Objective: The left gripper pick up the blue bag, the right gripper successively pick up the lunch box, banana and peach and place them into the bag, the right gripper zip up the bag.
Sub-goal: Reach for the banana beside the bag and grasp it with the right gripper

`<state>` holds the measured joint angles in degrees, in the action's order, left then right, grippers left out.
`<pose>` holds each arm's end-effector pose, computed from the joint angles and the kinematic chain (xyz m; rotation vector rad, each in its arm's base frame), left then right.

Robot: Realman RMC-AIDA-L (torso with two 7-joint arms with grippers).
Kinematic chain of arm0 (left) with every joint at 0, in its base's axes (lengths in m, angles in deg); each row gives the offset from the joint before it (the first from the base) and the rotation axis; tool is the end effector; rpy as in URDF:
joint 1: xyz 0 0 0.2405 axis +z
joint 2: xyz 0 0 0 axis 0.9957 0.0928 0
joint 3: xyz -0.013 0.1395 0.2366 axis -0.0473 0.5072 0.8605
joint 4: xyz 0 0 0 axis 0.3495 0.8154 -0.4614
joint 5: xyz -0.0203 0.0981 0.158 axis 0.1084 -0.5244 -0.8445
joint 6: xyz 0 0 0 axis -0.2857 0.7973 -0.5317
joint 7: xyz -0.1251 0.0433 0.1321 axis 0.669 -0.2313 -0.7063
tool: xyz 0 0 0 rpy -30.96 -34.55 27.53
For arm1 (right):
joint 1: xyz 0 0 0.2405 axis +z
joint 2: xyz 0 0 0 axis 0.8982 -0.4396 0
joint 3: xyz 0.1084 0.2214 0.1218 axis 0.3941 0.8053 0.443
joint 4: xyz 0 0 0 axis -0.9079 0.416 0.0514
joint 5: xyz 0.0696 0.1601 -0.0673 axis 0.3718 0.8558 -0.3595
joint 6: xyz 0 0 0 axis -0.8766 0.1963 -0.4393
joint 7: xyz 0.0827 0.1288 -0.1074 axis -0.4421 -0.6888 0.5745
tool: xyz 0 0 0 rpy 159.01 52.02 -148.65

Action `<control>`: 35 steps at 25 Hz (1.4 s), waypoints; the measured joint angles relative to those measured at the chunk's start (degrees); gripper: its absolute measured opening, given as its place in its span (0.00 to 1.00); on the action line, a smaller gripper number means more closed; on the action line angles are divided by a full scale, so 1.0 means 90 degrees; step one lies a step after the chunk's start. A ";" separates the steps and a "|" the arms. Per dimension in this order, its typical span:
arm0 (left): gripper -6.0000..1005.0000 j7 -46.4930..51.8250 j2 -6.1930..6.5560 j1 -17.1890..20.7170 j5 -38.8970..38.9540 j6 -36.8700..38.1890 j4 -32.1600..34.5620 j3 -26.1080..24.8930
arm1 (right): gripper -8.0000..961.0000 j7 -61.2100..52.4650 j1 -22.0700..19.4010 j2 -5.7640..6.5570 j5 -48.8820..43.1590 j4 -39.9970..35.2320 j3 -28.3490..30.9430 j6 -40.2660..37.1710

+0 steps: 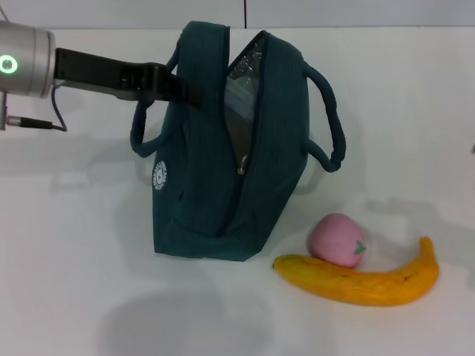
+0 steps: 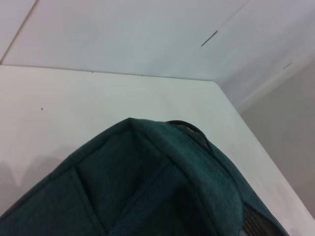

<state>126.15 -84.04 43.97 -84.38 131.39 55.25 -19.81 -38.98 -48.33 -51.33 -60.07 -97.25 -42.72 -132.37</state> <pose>-0.1905 0.3829 -0.0053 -2.6096 -1.5041 -0.5004 0.2343 0.2508 0.0520 -2.6586 0.5074 1.2256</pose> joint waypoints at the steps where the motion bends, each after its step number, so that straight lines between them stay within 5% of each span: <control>1: 0.05 0.0000 -0.0002 -0.0004 0.0003 -0.0016 -0.0033 -0.0001 | 0.42 -0.0115 0.0014 -0.0004 -0.0061 -0.0153 -0.0070 0.0013; 5: 0.05 -0.0003 -0.0003 0.0004 0.0013 -0.0083 -0.0167 -0.0085 | 0.43 -0.1240 0.0078 -0.0004 -0.0716 -0.1513 -0.0940 0.0455; 10: 0.05 -0.0020 0.0006 0.0017 0.0023 -0.0096 -0.0231 -0.0160 | 0.64 -0.2435 0.0088 -0.0002 -0.1691 -0.3242 -0.1882 0.0853; 13: 0.05 -0.0004 0.0003 0.0036 0.0023 -0.0099 -0.0233 -0.0161 | 0.66 -0.3280 0.0102 -0.0003 -0.2565 -0.4487 -0.2413 0.0972; 22: 0.05 0.0010 -0.0025 0.0086 0.0072 -0.0113 -0.0235 -0.0313 | 0.73 -0.4362 0.0592 -0.0012 -0.3573 -0.5228 -0.2910 0.0381; 24: 0.05 0.0013 -0.0025 0.0091 0.0112 -0.0117 -0.0235 -0.0320 | 0.84 -0.4614 0.0782 -0.0019 -0.3846 -0.5204 -0.3240 0.0253; 29: 0.05 0.0020 -0.0025 0.0072 0.0149 -0.0118 -0.0235 -0.0325 | 0.92 -0.4891 0.1010 -0.0028 -0.4270 -0.5127 -0.3789 0.0223; 35: 0.05 0.0019 -0.0022 0.0050 0.0155 -0.0118 -0.0235 -0.0327 | 0.92 -0.4927 0.1240 -0.0048 -0.4580 -0.4604 -0.4195 0.0669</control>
<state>126.32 -84.24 44.42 -82.98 130.32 53.14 -22.75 -83.32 -37.17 -51.77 -101.29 -138.69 -80.48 -126.35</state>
